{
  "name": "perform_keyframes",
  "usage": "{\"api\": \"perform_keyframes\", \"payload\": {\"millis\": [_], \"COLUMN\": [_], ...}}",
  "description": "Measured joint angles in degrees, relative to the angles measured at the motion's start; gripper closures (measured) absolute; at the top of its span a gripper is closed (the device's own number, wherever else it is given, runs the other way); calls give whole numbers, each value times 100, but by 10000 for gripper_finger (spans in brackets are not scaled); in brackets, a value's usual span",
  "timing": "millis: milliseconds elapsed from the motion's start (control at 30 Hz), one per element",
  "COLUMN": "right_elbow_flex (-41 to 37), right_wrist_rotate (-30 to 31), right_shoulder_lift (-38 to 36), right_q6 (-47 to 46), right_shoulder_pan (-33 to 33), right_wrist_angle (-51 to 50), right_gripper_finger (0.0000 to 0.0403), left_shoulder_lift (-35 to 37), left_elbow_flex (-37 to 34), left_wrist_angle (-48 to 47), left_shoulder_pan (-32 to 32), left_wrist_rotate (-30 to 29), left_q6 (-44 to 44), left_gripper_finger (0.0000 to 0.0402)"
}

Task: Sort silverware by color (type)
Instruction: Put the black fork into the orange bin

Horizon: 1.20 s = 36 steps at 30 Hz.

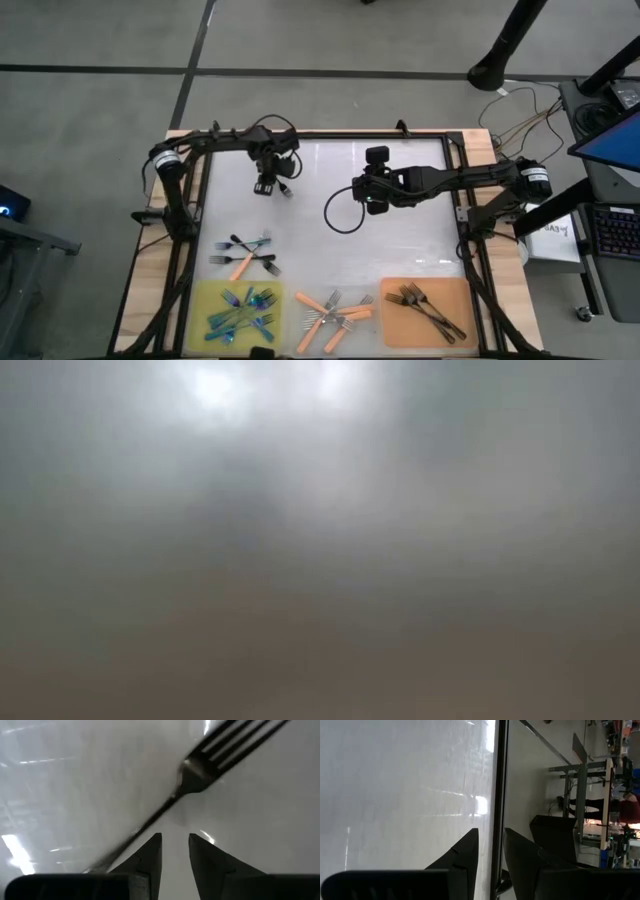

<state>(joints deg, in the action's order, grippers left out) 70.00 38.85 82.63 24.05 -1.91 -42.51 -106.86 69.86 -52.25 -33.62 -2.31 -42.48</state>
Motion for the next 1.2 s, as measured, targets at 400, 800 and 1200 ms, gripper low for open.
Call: {"api": "perform_keyframes", "payload": {"millis": [400, 800, 1200], "right_elbow_flex": [1, 0, 0], "right_wrist_rotate": [0, 0, 0], "right_shoulder_lift": [0, 0, 0], "right_q6": [0, 0, 0], "right_shoulder_pan": [0, 0, 2], "right_wrist_angle": [1, 1, 1], "right_gripper_finger": [321, 321, 321], "left_shoulder_lift": [-80, -684, -720], "left_elbow_flex": [246, 934, 971], "left_wrist_angle": [-20, -291, -337], "left_shoulder_pan": [-77, -73, -73], "left_wrist_rotate": [178, 138, 149], "left_q6": [-775, -815, -646], "left_gripper_finger": [324, 324, 324]}}
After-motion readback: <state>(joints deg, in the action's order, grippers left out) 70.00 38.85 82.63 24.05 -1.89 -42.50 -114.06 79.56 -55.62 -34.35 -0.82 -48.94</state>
